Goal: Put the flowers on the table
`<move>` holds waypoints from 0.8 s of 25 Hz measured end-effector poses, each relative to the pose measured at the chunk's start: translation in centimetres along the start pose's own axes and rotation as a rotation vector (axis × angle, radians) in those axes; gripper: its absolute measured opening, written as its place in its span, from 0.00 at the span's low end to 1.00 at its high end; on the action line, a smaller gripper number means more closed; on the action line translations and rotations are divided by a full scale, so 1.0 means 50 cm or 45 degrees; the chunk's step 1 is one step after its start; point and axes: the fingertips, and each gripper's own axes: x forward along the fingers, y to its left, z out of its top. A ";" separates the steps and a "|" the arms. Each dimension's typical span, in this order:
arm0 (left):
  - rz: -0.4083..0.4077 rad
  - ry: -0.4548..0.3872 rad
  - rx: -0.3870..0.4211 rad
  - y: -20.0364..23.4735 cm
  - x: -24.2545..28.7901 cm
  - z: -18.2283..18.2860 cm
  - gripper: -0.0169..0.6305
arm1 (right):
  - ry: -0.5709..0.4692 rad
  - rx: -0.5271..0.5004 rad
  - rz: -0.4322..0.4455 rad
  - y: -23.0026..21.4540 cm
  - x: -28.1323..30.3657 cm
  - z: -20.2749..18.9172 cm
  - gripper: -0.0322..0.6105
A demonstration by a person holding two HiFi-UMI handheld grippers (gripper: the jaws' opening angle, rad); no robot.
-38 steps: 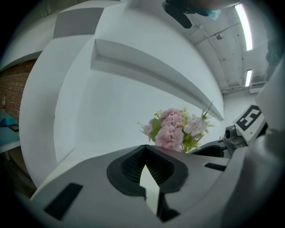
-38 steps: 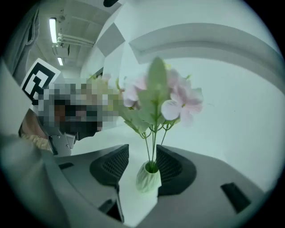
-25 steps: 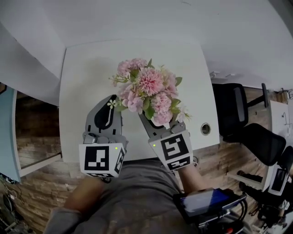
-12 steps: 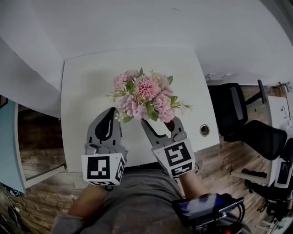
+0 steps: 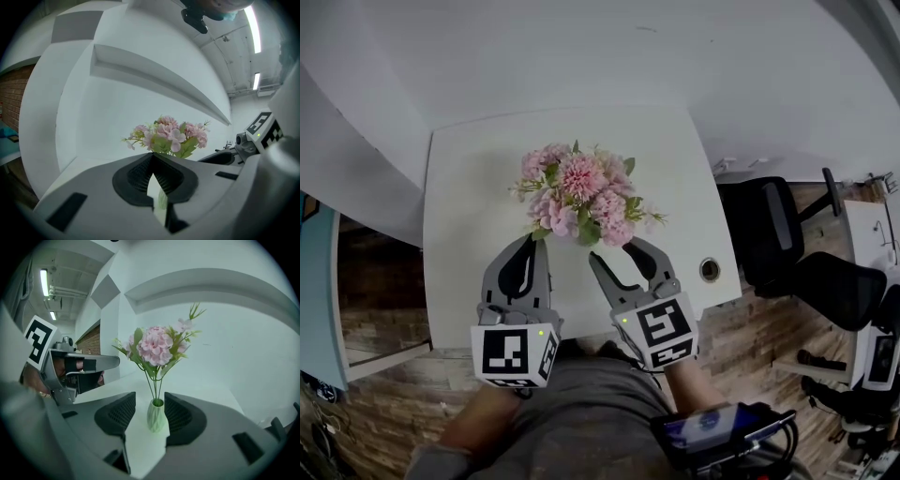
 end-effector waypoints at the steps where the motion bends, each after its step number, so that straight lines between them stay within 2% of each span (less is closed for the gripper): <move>1: 0.005 0.000 0.007 -0.008 -0.006 0.001 0.04 | -0.009 0.003 0.008 0.000 -0.008 -0.001 0.36; 4: 0.035 0.002 0.018 -0.031 -0.027 0.005 0.04 | -0.045 0.020 0.032 0.002 -0.036 0.004 0.33; 8: 0.070 0.000 0.047 -0.071 -0.065 0.020 0.04 | -0.123 0.047 0.035 0.002 -0.093 0.024 0.09; 9: 0.079 -0.004 0.053 -0.082 -0.073 0.025 0.04 | -0.143 0.050 0.042 0.002 -0.105 0.029 0.07; 15: 0.096 -0.057 0.086 -0.158 -0.114 0.056 0.04 | -0.201 0.062 0.116 0.030 -0.161 0.041 0.06; 20: 0.102 -0.082 0.097 -0.198 -0.142 0.071 0.04 | -0.234 0.039 0.131 0.041 -0.199 0.048 0.06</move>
